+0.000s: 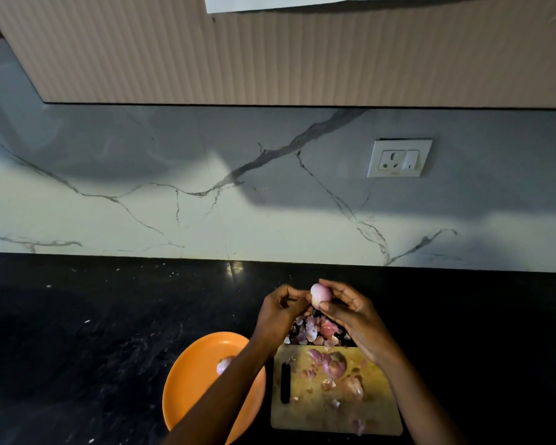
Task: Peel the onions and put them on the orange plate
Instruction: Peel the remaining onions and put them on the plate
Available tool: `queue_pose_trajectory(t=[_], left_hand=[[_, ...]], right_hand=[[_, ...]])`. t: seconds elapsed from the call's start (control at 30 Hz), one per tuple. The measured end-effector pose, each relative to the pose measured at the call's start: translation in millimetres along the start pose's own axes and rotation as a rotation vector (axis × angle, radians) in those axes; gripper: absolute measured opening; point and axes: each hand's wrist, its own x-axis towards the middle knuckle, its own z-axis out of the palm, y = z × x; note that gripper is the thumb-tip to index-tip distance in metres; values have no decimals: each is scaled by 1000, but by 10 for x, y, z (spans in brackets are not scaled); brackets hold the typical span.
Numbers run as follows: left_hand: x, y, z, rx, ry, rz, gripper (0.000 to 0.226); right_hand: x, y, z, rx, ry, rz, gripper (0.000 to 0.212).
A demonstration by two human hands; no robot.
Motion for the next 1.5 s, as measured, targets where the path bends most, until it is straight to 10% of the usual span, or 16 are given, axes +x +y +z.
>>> queue_pose_trajectory(t=[0.63,1.5], left_hand=[[54,-172,-169,457,83,158,9],[41,-75,-21,413,128,263,19]], right_hand=[[41,-40,-36,-6,53,15,44],[36,6,28,-120,55,15,38]])
